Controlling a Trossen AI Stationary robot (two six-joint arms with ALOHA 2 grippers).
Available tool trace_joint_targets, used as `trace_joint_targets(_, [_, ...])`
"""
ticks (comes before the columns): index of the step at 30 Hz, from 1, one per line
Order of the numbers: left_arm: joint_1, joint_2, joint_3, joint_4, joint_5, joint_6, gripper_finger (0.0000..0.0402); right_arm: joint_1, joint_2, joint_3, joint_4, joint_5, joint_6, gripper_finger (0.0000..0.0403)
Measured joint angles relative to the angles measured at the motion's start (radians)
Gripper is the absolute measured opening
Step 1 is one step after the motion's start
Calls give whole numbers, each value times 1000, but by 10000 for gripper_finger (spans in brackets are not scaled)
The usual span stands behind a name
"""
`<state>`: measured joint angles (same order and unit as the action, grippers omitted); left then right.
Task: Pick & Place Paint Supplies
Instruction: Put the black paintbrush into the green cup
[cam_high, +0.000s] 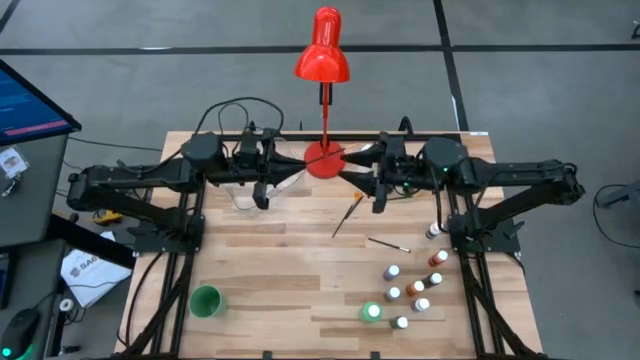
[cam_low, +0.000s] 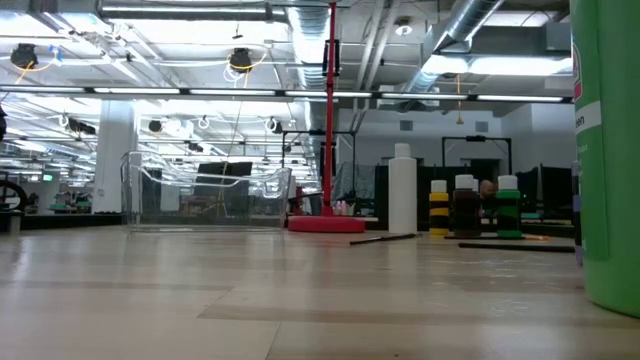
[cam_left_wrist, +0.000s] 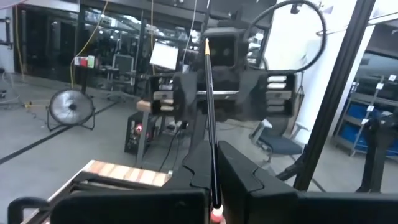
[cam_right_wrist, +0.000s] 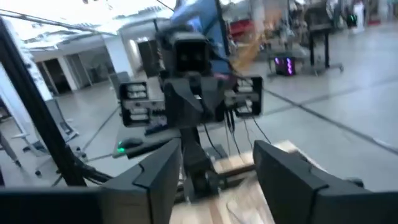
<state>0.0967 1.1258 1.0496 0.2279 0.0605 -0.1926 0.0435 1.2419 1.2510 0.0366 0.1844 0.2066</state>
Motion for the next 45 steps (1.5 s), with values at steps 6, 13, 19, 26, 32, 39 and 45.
trace_joint_targets(6, [0,-23,2,30,-9,1,0,-11,7,0,139,1,-54,225])
trace_joint_targets(13, [0,-10,2,33,-9,1,0,-36,7,0,206,-3,-60,224])
trace_joint_targets(19, [0,-5,2,45,-8,1,0,-48,7,0,225,-13,-60,224])
trace_joint_targets(26, [0,-4,2,45,-8,1,0,-55,7,0,259,-30,-74,223])
trace_joint_targets(32, [0,-4,2,46,-8,1,0,-60,7,0,273,-30,-86,223])
trace_joint_targets(39, [0,1,2,48,-8,1,0,-60,7,0,289,-31,-87,194])
trace_joint_targets(45, [0,2,2,51,-8,1,1,-60,7,0,285,-34,-105,152])
